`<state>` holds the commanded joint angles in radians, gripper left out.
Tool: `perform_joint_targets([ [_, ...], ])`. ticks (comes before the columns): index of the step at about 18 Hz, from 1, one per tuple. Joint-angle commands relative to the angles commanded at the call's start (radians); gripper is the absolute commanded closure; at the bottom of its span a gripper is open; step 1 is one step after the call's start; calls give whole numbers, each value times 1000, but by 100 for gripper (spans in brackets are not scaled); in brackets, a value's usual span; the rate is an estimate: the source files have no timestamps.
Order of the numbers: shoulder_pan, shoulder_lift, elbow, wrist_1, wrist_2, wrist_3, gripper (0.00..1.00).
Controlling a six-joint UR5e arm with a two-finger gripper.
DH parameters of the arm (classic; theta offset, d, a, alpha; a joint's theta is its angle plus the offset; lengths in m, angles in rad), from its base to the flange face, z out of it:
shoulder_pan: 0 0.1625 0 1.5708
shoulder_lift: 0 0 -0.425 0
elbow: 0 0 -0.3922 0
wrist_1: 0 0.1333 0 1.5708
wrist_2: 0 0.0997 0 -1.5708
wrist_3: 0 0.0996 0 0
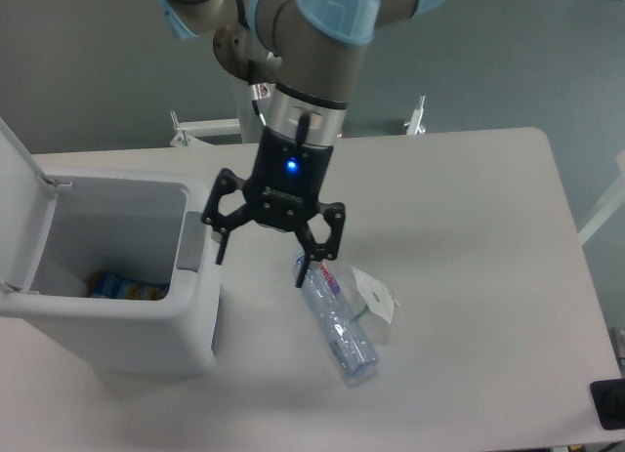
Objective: Open the trash can
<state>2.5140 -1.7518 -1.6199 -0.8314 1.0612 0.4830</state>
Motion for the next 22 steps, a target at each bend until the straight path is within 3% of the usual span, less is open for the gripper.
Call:
perform_joint_targets([
  [3, 25, -20, 0, -2, 152, 78, 0],
  [6, 101, -104, 6, 2, 265, 187, 0],
  [12, 258, -172, 32, -2, 284, 466, 0],
  [14, 275, -204, 38, -3, 287, 587, 0],
  [16, 281, -199, 31, -12, 289, 664, 0],
  [19, 278, -201, 28, -14, 308, 678, 0],
  [22, 261, -203, 26, -23, 443, 686, 0],
])
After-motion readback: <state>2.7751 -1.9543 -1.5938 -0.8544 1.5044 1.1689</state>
